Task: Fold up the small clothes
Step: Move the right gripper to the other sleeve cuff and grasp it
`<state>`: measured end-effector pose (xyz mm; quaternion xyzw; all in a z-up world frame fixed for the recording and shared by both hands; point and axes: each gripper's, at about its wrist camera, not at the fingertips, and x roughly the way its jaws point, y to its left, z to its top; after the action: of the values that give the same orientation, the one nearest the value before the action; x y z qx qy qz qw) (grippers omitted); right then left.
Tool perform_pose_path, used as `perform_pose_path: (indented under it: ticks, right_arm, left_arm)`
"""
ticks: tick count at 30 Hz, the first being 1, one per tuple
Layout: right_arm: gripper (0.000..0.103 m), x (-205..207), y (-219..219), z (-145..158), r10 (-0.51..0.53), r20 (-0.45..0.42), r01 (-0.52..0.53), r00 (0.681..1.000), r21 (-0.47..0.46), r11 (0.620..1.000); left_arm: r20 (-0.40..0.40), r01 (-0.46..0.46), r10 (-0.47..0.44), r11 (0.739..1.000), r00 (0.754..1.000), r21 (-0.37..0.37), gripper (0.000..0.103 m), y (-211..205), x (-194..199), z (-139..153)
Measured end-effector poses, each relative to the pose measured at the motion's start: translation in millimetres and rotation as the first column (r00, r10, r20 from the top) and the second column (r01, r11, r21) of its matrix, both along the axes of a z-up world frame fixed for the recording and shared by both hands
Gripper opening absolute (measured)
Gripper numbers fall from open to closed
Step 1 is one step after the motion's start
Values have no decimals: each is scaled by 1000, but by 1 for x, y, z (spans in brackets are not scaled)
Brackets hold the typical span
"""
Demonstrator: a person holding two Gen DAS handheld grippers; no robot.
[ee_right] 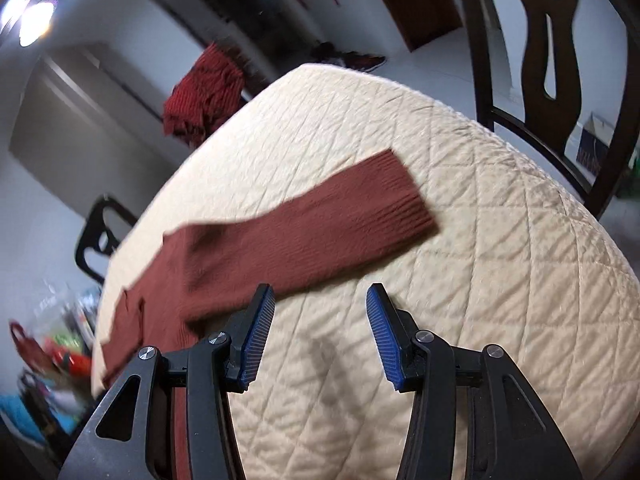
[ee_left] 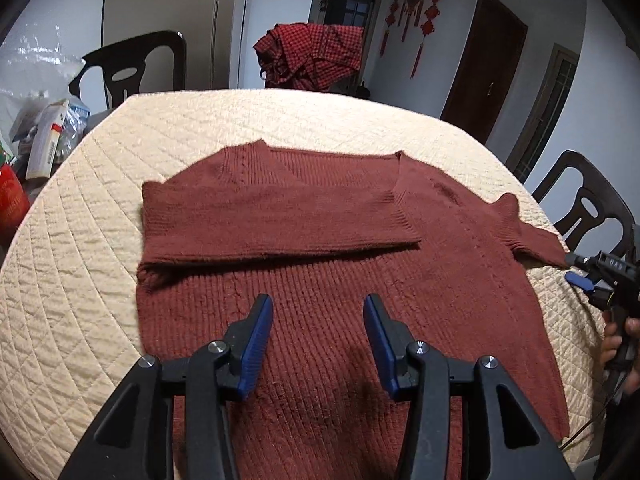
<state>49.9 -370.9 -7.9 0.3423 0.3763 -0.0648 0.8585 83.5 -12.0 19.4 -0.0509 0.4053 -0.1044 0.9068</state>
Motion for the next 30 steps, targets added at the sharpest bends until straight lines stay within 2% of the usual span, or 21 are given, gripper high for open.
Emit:
perform_pose_path:
  ticks: [7,8,10,13,17,21,25,28,29,30]
  right_arm:
    - [48,11,-16,-3,-97,30,96,995,31,995]
    - [44,12,-18,-3,-114,26,114,993,28,993]
    - [17,15,-23,-3,-128,14,128,992,14,992]
    - [11,19,-25,-1,-120,19,119,993,28,992]
    - [10,23,-3,30,-42,106,44,993,-19,999]
    - [10,35,45,65,128,185,-120,974,-53,991]
    - [10,53,112,78,344,205,-333,916,-86,939]
    - [11,70,163,63,521,135,-511,843,-102,853]
    - [12,73,182,52,583,92,-575,807,-103,812]
    - [14,74,190,45,616,66,-609,785,-101,787]
  left_arm:
    - [-34,-17,18,1000,999,7,50,0,1,-16]
    - [-32,-17,17,1000,999,7,50,-1,0,-16]
    - [-33,-15,15,1000,999,0,51,-1,0,-16]
    - [-33,-11,11,1000,999,-9,53,0,0,-16]
    - [-33,-8,8,1000,999,-16,54,1,0,-16]
    - [-33,-7,7,1000,999,-18,54,1,1,-16]
    - [-37,-10,9,999,999,-33,54,3,2,-12]
    - [-26,-17,16,998,1000,-57,54,8,1,-4]
    - [-17,-19,18,998,1000,-61,54,9,0,0]
    - [-12,-19,18,998,1000,-64,54,10,-1,3]
